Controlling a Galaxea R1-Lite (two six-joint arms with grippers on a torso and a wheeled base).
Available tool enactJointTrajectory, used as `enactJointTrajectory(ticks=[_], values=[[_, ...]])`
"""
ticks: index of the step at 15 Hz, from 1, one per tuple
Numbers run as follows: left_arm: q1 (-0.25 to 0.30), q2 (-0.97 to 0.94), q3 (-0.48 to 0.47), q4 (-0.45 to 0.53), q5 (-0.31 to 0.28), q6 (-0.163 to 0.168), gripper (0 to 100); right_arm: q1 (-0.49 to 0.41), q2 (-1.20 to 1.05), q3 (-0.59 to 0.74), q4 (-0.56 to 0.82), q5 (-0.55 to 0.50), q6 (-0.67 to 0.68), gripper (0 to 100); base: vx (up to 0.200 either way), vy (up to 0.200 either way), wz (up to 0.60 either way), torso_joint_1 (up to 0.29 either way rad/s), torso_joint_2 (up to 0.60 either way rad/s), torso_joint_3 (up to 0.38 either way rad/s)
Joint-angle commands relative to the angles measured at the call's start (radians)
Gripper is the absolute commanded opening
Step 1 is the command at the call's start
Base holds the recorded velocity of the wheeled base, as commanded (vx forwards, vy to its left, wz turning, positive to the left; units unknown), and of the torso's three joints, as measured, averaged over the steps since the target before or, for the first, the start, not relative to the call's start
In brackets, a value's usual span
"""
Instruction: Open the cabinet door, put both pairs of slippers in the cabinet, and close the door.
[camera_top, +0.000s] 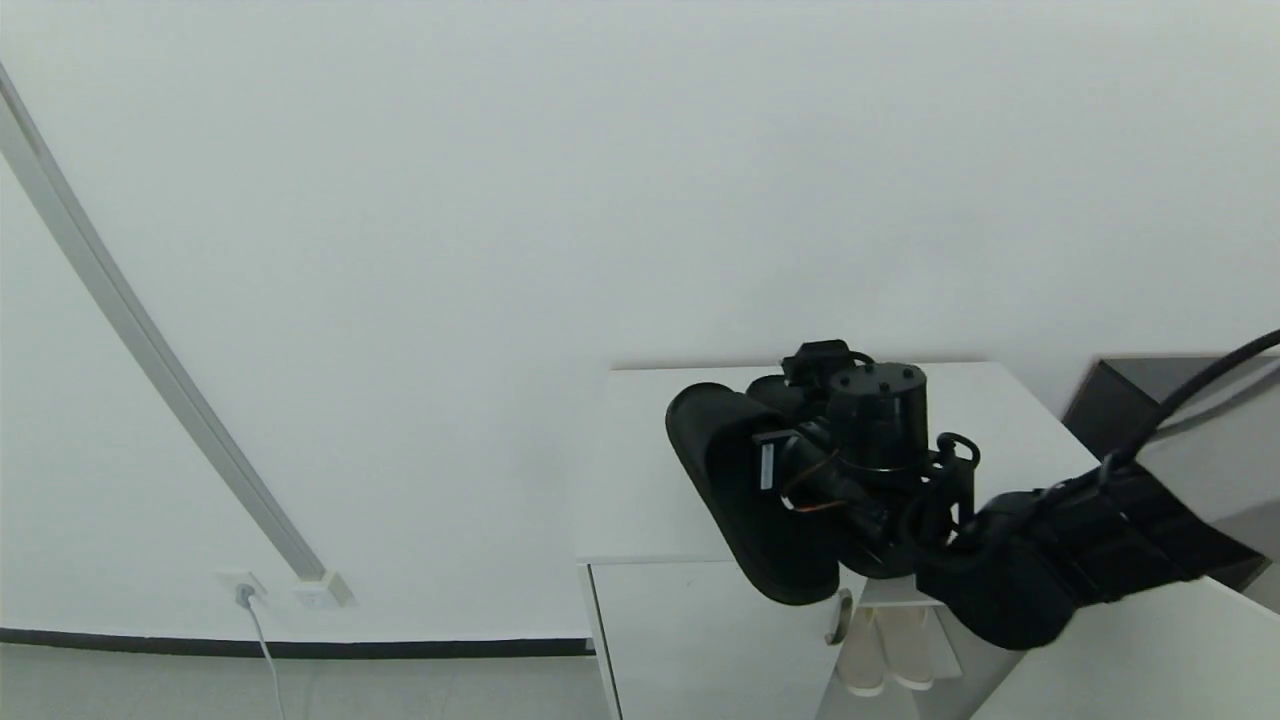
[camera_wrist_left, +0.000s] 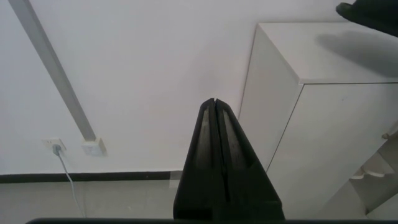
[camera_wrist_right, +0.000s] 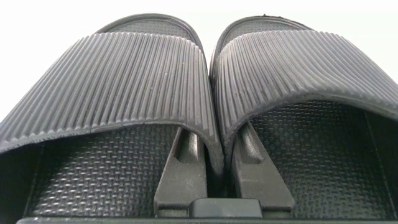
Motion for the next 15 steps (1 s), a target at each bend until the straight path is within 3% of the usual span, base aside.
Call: enactJointTrajectory(ticks=[1, 3, 12, 15], values=[[0.001, 0.001, 0.0, 0.0, 0.0, 0.002, 0, 0.07, -0.202, 0.167, 0.013, 0.006, -0.001, 0, 0.0, 0.0, 0.0, 0.0, 0.0, 0.0], [0.001, 0.001, 0.0, 0.0, 0.0, 0.0, 0, 0.122, -0.279, 0.25, 0.04, 0.006, -0.001, 0, 0.0, 0.0, 0.0, 0.0, 0.0, 0.0], [0.001, 0.001, 0.0, 0.0, 0.0, -0.004, 0, 0.148, -0.234, 0.261, 0.049, 0.001, 0.007, 0, 0.0, 0.0, 0.0, 0.0, 0.0, 0.0], [0.001, 0.001, 0.0, 0.0, -0.002, -0.003, 0, 0.15, -0.233, 0.282, 0.048, 0.0, 0.008, 0, -0.2, 0.0, 0.0, 0.007, 0.0, 0.005]])
